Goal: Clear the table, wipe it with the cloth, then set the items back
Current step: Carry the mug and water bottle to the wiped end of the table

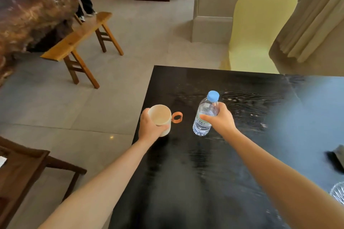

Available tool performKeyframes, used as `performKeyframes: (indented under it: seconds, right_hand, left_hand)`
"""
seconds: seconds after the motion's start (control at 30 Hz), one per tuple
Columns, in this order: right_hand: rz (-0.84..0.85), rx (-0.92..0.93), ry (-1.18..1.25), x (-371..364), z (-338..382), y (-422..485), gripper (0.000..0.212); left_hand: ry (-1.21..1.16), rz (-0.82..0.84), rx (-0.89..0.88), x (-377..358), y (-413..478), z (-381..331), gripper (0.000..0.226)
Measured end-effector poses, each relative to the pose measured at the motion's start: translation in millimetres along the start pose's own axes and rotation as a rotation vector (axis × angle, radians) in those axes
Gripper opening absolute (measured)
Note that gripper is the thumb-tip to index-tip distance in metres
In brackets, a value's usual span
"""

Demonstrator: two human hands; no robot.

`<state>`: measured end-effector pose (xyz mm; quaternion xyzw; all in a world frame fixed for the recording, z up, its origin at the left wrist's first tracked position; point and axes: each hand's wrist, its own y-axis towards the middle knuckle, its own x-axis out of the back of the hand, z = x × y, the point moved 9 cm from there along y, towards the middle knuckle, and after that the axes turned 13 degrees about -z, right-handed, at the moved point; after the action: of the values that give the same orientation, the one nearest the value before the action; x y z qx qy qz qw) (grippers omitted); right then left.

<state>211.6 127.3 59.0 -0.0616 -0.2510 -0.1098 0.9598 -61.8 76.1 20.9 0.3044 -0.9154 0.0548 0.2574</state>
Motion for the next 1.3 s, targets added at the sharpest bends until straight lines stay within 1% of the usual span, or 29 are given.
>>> performKeyframes:
  seconds: [0.13, 0.27, 0.5, 0.57, 0.67, 0.73, 0.87, 1.17, 1.3]
  right_hand:
    - [0.014, -0.021, -0.001, -41, 0, 8, 0.063]
    - [0.03, -0.035, -0.011, -72, -7, 10, 0.063]
    - [0.08, -0.054, -0.002, -120, -3, 9, 0.055]
    - [0.074, -0.057, -0.001, -127, -1, 12, 0.056]
    - [0.068, -0.049, -0.013, -133, 2, 19, 0.057]
    - [0.069, -0.037, -0.015, -136, 6, 23, 0.058]
    - [0.068, -0.029, 0.002, -143, 13, 31, 0.06]
    - [0.14, 0.0, 0.014, -166, 27, 29, 0.063]
    - [0.178, -0.004, 0.004, -175, 26, 15, 0.062]
  left_hand:
    - [0.015, -0.034, 0.031, -4, 45, 20, 0.088]
    - [0.038, -0.013, 0.054, -22, 75, 38, 0.09]
    - [0.099, 0.037, -0.014, -48, 117, 47, 0.091]
    - [0.137, 0.055, -0.032, -57, 121, 45, 0.096]
    - [0.177, 0.116, -0.007, -68, 119, 48, 0.109]
    - [0.174, 0.165, -0.005, -72, 117, 49, 0.112]
    - [0.167, 0.229, -0.041, -70, 113, 50, 0.103]
    - [0.228, 0.226, -0.076, -53, 131, 55, 0.088]
    - [0.226, 0.225, -0.077, -50, 132, 57, 0.087]
